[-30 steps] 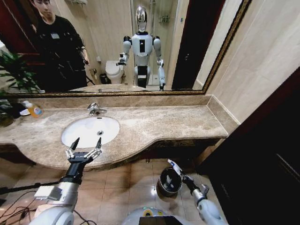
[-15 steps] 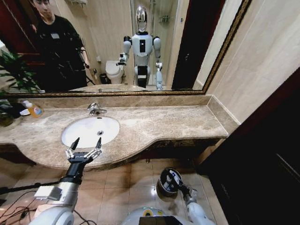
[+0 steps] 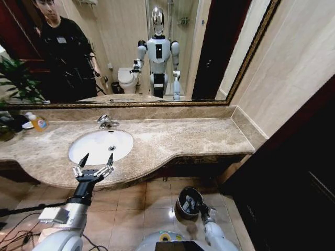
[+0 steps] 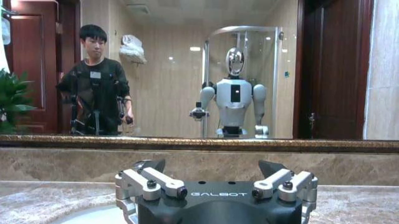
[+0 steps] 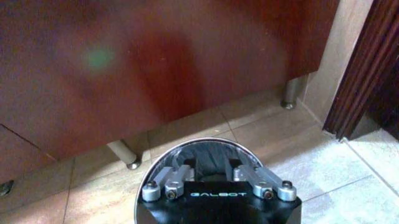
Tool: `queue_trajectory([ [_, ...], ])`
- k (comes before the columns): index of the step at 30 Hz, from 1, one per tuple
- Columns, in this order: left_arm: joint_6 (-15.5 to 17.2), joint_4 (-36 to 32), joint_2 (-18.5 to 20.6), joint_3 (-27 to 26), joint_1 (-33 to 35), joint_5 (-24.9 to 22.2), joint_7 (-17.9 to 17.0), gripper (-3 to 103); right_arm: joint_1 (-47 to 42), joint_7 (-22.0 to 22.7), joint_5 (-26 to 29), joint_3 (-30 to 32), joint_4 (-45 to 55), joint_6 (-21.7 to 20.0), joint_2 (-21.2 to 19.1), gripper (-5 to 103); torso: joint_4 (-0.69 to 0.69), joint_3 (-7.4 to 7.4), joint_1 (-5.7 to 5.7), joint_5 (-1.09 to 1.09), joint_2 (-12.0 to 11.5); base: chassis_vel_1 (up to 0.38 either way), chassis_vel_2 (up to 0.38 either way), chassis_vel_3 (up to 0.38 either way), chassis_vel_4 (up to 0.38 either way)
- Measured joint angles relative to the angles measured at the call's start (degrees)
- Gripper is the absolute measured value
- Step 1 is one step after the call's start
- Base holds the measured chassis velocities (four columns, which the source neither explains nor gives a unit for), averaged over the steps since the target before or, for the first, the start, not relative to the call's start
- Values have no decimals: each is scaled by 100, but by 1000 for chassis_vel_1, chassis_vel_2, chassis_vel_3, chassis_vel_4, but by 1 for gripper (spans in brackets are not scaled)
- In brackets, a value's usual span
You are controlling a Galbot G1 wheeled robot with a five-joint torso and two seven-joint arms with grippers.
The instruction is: Pick up the trash from the sink and place it in the trash bin.
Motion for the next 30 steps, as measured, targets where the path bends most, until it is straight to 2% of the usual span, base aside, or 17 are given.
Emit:
queue_trajectory([
  [1, 0, 0, 0, 0, 0, 0, 0, 100, -4, 10, -8, -2, 11, 5, 4, 34, 0, 0, 0, 0, 0, 0, 0, 0, 0],
  [2, 0, 0, 0, 0, 0, 0, 0, 100, -4, 10, -8, -2, 11, 5, 4, 34, 0, 0, 0, 0, 0, 0, 0, 0, 0],
  [3, 0, 0, 0, 0, 0, 0, 0, 100, -13, 34, -21, -5, 32, 17, 11, 40, 0, 0, 0, -1, 0, 0, 0, 0, 0],
  [4, 0, 0, 0, 0, 0, 0, 0, 100, -37, 53, -36, -9, 62, 22, 16, 51, 0, 0, 0, -1, 0, 0, 0, 0, 0],
  [5, 0, 0, 0, 0, 0, 0, 0, 100, -43, 55, -38, -10, 70, 25, 15, 56, 0, 0, 0, -1, 0, 0, 0, 0, 0],
  [6, 0, 0, 0, 0, 0, 0, 0, 100, -43, 55, -38, -10, 70, 25, 15, 56, 0, 0, 0, -1, 0, 0, 0, 0, 0],
  [9, 0, 0, 0, 0, 0, 0, 0, 100, -81, 60, -42, -11, 145, 28, 11, 73, 0, 0, 0, -1, 0, 0, 0, 0, 0],
  [10, 0, 0, 0, 0, 0, 0, 0, 100, -81, 60, -42, -11, 145, 28, 11, 73, 0, 0, 0, -1, 0, 0, 0, 0, 0],
  [12, 0, 0, 0, 0, 0, 0, 0, 100, -112, 67, -43, -10, 220, 28, 1, 83, 0, 0, 0, 0, 0, 0, 0, 0, 0],
  [15, 0, 0, 0, 0, 0, 0, 0, 100, -164, 71, -43, 0, 350, 28, -22, 89, 0, 0, 0, 0, 0, 0, 0, 0, 0],
  [17, 0, 0, 0, 0, 0, 0, 0, 100, -267, 78, -43, 33, 611, 33, -83, 97, 0, 0, 0, 0, 0, 0, 0, 0, 0],
  [24, 0, 0, 0, 0, 0, 0, 0, 100, -801, 77, -97, 243, 1878, -118, -356, 100, 0, 0, 0, 0, 0, 0, 0, 0, 0],
  [27, 0, 0, 0, 0, 0, 0, 0, 100, -1023, -18, -519, 569, 2423, -80, -397, 100, 0, 0, -1, 0, 0, 0, 0, 0, 0],
  [30, 0, 0, 0, 0, 0, 0, 0, 100, -1153, -160, -637, 762, 2845, -147, -401, 100, 0, 0, -1, 1, 0, 0, 0, 0, 0],
])
